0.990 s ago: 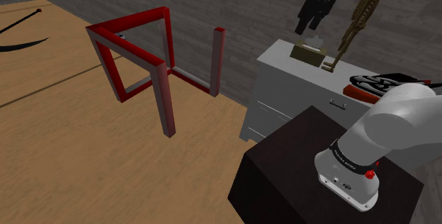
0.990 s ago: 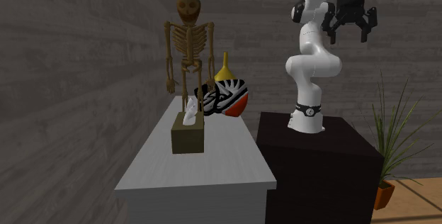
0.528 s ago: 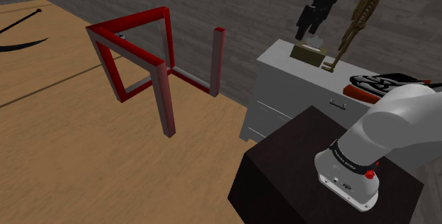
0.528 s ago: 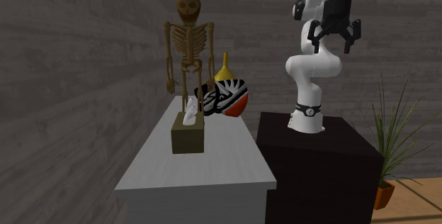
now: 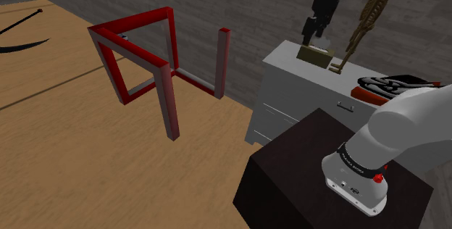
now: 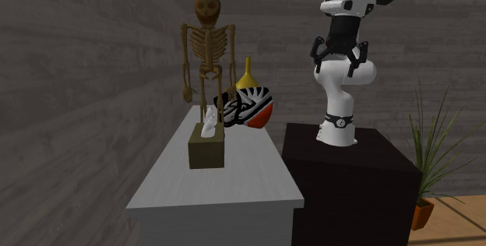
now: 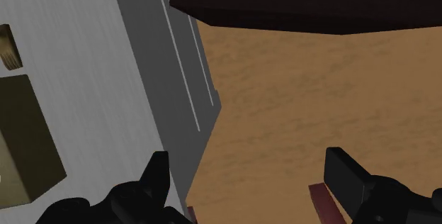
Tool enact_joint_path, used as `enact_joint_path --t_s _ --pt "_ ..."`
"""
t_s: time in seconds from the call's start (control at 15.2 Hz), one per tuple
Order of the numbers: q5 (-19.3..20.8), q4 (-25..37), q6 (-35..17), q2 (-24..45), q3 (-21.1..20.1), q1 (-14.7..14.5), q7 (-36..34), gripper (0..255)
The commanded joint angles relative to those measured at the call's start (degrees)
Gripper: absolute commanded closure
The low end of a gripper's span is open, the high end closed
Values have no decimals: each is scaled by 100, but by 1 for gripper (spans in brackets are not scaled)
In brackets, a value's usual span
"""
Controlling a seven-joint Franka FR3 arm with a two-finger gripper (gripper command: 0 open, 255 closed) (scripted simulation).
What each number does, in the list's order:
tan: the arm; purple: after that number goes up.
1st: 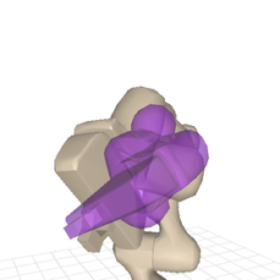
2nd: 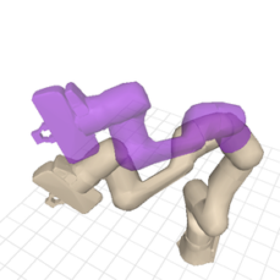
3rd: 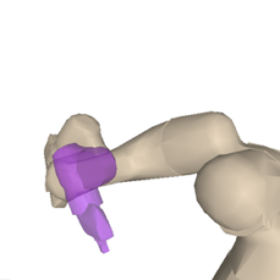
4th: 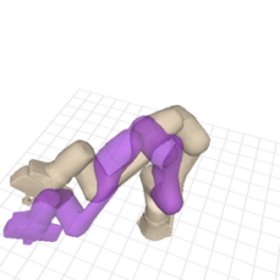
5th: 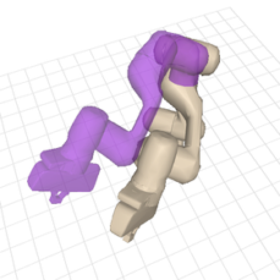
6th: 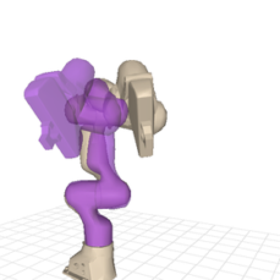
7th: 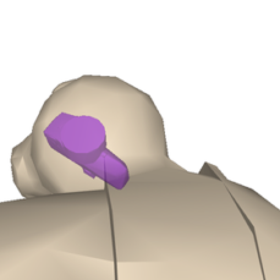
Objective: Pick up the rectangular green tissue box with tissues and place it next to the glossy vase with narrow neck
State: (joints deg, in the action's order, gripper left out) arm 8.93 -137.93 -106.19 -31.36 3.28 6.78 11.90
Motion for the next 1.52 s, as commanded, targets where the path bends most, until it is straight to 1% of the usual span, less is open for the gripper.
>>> enact_joint_path --t_s 0.0,0.33,0.73,1.12,1.45 --pt "243 41 -192 273 109 127 124 0" --pt "792 298 -623 1033 324 410 319 0" --pt "1414 801 -1063 2004 576 719 482 0" --pt "1957 1509 -1393 3012 823 990 612 0" --pt "2319 2255 -1577 3872 1027 1190 732 0"
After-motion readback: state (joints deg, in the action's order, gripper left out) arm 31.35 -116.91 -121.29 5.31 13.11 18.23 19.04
